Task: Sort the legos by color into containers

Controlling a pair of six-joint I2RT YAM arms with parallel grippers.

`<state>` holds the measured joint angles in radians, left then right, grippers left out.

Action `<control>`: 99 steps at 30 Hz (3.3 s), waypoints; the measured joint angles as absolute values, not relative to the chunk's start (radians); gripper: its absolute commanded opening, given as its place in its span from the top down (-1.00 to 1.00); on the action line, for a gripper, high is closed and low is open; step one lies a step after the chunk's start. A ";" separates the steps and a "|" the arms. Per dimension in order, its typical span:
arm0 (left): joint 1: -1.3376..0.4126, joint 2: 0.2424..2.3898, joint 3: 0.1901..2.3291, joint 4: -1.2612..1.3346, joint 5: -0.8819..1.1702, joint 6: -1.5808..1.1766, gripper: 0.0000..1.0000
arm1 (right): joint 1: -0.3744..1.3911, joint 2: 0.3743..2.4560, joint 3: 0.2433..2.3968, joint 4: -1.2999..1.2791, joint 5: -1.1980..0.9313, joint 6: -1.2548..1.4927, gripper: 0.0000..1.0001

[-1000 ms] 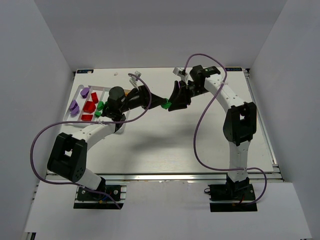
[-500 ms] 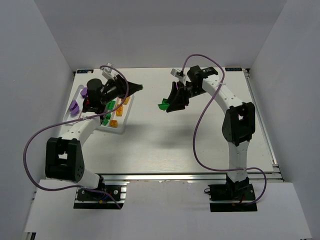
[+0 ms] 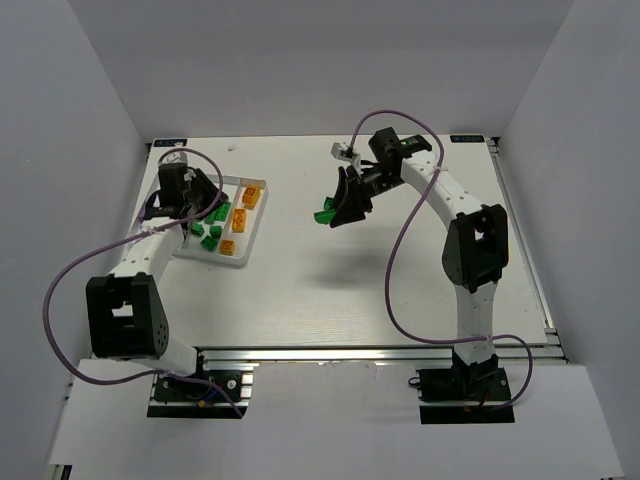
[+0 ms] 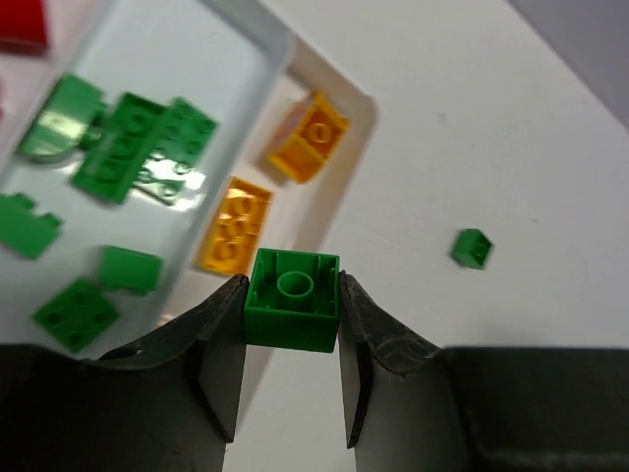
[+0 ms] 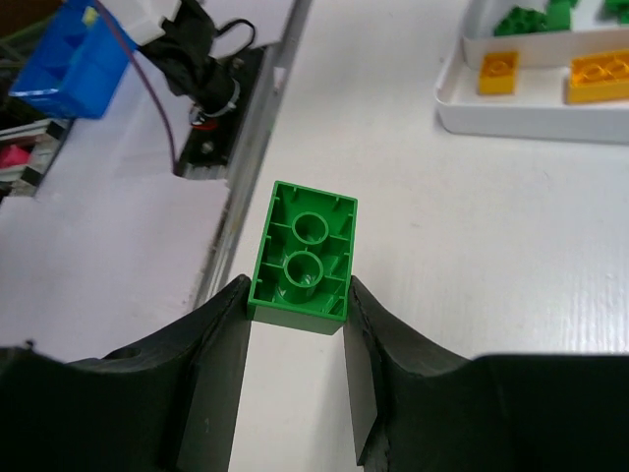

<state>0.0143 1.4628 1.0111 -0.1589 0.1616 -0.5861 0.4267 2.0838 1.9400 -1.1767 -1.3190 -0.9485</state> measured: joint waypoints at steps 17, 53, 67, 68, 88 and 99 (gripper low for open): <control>0.031 1.886 1.335 -0.331 -0.101 -0.463 0.10 | 0.434 2.084 1.932 -1.032 -1.093 -0.824 1.00; 0.038 1.114 1.177 -0.575 -0.184 -0.428 -0.96 | 0.802 2.193 1.942 -0.233 -0.712 -0.388 1.00; 0.038 0.956 1.166 -0.695 -0.197 -0.498 -0.96 | 0.975 2.484 2.125 0.195 -0.340 -0.233 1.00; 0.038 0.939 1.165 -0.710 -0.195 -0.499 -0.96 | 0.984 2.498 2.128 0.218 -0.319 -0.234 1.00; 0.038 0.871 1.239 -0.838 -0.141 -0.554 -0.96 | 1.005 2.692 2.243 0.433 -0.194 -0.328 -0.79; 0.038 0.887 1.161 -0.668 0.014 -0.568 -0.96 | 0.894 2.400 2.108 0.149 -0.308 -0.257 -0.18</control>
<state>0.0376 0.8867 1.1610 -0.6678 0.0143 -0.5682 0.8944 2.3997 2.1078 0.1493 -0.3080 -0.2573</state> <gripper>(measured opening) 0.982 0.685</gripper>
